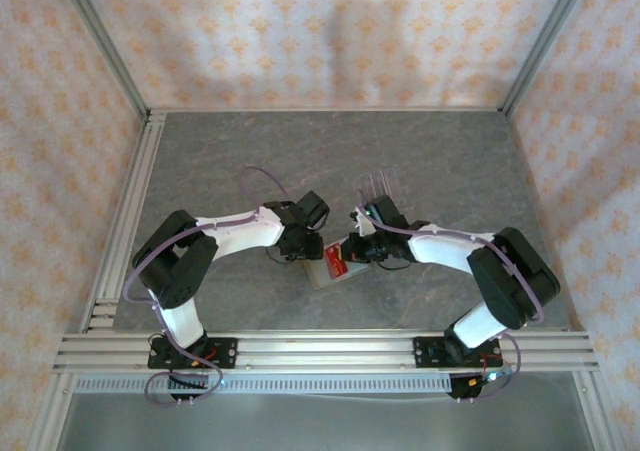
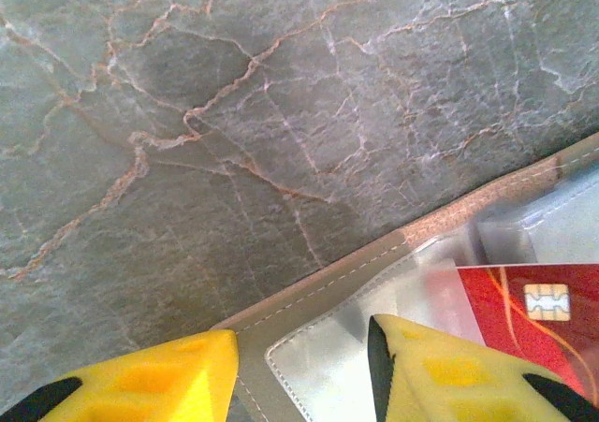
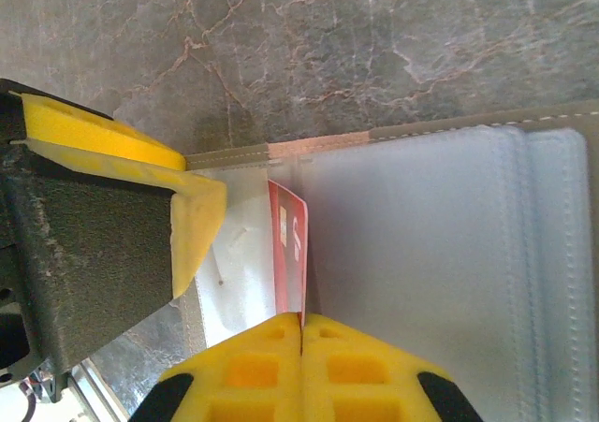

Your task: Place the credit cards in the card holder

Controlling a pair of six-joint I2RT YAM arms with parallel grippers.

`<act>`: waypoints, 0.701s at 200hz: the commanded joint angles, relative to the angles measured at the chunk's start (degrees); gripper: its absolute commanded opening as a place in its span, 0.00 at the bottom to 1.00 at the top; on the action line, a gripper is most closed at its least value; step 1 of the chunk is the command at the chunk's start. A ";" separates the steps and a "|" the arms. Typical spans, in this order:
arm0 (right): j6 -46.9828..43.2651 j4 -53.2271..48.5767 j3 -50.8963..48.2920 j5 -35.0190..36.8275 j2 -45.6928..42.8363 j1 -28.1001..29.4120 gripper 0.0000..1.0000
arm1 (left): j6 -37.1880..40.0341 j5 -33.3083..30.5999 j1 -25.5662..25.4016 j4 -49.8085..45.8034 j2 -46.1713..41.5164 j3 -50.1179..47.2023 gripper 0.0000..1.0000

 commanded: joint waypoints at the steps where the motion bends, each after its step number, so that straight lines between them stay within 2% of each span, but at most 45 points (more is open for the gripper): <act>1: -1.40 -2.63 1.32 0.80 1.97 0.87 0.00 | -0.31 -1.46 -0.49 -2.08 1.93 -0.13 0.44; 68: 0.17 1.90 1.08 -0.57 5.07 1.53 0.00 | -0.22 -0.80 -0.49 -1.73 1.67 0.11 0.43; 140: -0.05 2.10 3.29 -0.58 8.31 2.26 0.01 | -0.04 1.57 -0.48 -1.64 1.23 2.50 0.43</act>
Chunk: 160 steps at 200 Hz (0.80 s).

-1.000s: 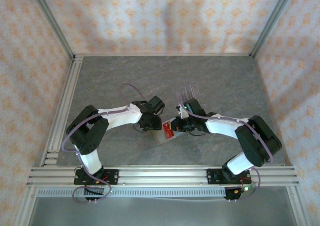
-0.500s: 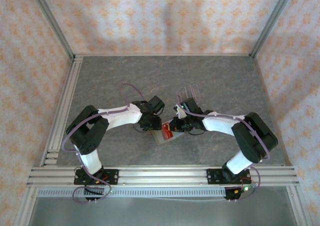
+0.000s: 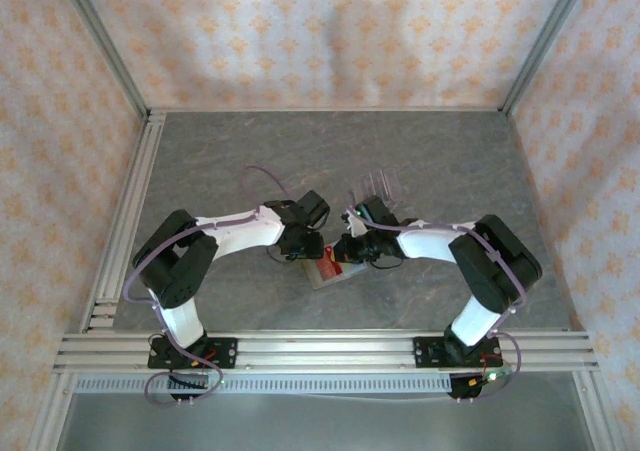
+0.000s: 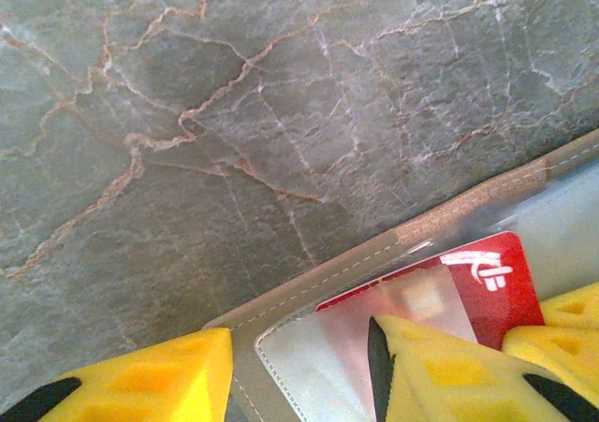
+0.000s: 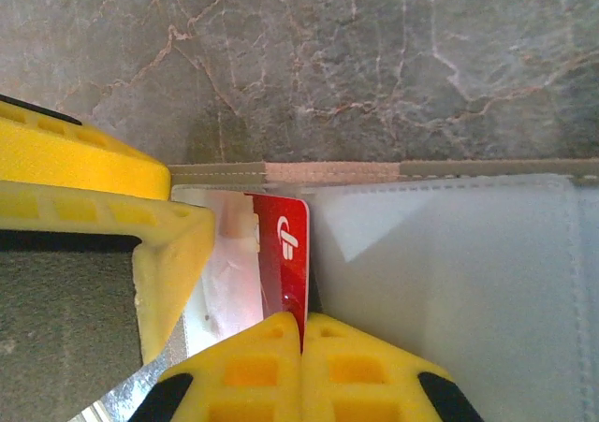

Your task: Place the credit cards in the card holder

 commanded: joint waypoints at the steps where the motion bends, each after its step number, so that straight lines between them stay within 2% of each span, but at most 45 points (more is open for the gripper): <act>1: -0.08 -0.50 0.71 0.87 1.60 1.01 0.01 | -0.06 1.24 -0.44 -1.01 1.14 1.74 0.43; 73: 4.22 4.96 0.28 1.07 3.29 2.82 0.08 | -0.77 2.55 -0.49 -0.13 1.36 2.31 0.43; 112: 3.06 1.20 1.40 2.54 0.88 2.82 0.22 | -0.80 3.41 0.23 -0.66 0.05 2.66 0.43; 160: 1.70 -4.75 3.38 4.95 -2.43 2.82 0.30 | -0.47 5.64 3.19 -0.30 -4.09 1.05 0.44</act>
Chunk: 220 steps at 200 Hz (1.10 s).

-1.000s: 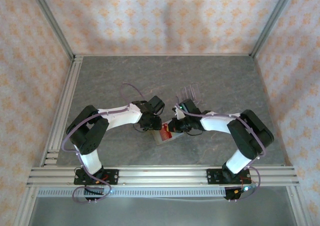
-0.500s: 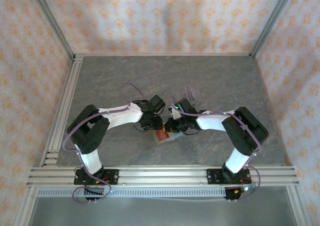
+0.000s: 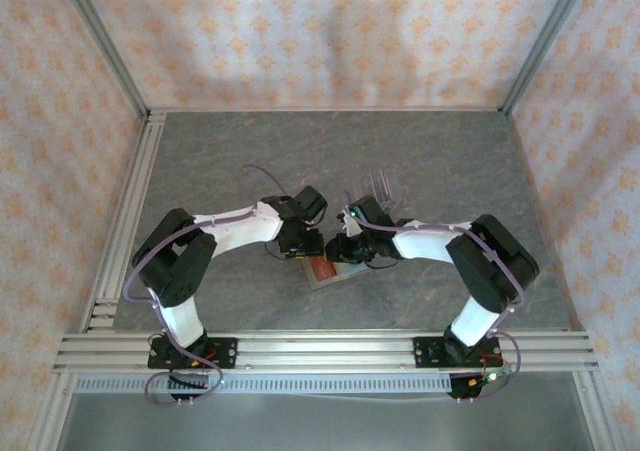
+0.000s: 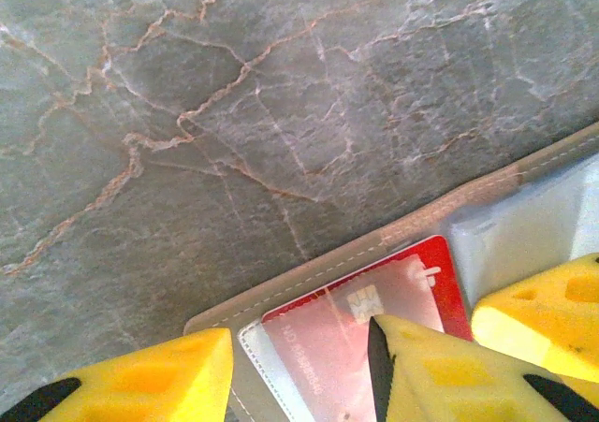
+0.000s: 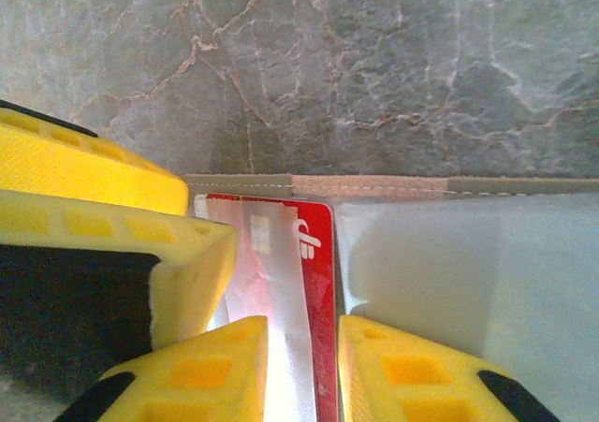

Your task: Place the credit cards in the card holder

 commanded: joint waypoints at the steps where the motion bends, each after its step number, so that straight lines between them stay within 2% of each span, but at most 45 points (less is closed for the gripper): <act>1: -1.83 -4.85 2.01 3.11 -2.50 0.70 0.30 | -0.40 1.69 1.18 1.12 -3.89 -0.03 0.44; 30: -3.46 -8.33 4.45 3.82 -3.71 0.70 0.38 | 0.20 1.84 1.54 1.02 -4.76 -0.22 0.44; 51: -4.97 -11.32 6.22 6.01 -4.54 0.70 0.41 | 0.31 2.09 1.54 1.56 -5.01 -0.77 0.44; 75: -7.38 -17.54 8.95 14.89 -5.12 0.70 0.39 | 0.55 1.87 1.53 1.59 -4.78 -1.30 0.40; 103: -9.72 -22.71 11.79 20.96 -3.18 0.70 0.34 | 0.75 2.04 1.54 2.17 -4.47 -1.92 0.40; 220: -11.19 -27.47 15.27 33.97 4.79 6.34 0.36 | 0.74 3.18 1.45 4.18 -2.12 -3.14 0.40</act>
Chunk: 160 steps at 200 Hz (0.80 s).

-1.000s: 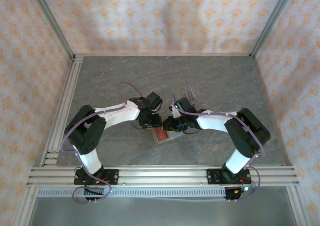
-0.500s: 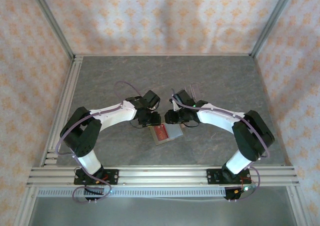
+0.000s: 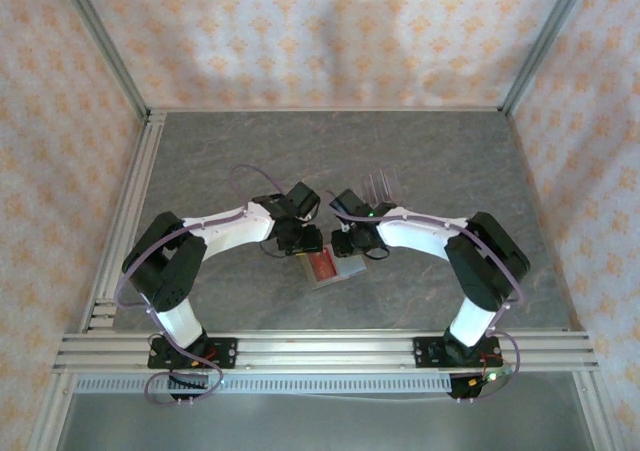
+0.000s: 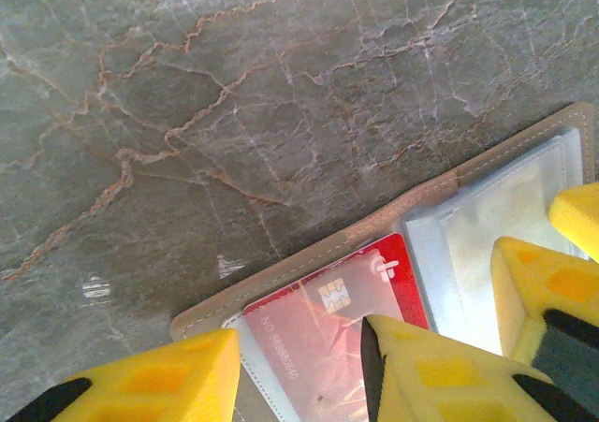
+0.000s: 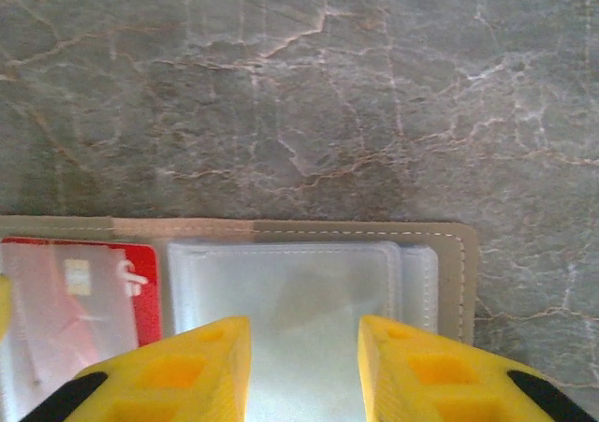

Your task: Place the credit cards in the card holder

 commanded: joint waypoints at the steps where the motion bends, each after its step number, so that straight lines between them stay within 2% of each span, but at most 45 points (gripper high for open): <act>1: -0.70 -2.97 1.37 5.95 1.91 1.17 0.36 | 0.56 0.12 -0.05 0.87 0.70 -0.89 0.40; 24: 0.27 -3.37 0.61 9.22 3.32 2.97 0.36 | 0.60 0.01 -0.07 0.82 0.58 -1.13 0.40; 63: 3.18 -2.43 -0.81 9.51 6.21 5.80 0.32 | 0.71 0.00 -0.06 0.87 0.54 -1.21 0.40; 79: 3.97 -1.90 -1.22 8.83 6.52 6.34 0.25 | 0.66 0.01 -0.06 0.95 0.59 -1.12 0.40; 97: 3.95 -2.31 -0.89 9.32 5.61 6.30 0.12 | 0.75 0.01 -0.06 0.96 0.46 -1.33 0.40; 125: 2.26 -4.52 1.52 11.29 3.20 6.35 0.00 | 0.68 0.24 -0.10 1.45 0.59 -2.23 0.40; 160: 0.96 -7.00 5.61 10.79 1.07 6.34 0.00 | -0.09 0.27 -0.55 3.18 1.19 -4.18 0.40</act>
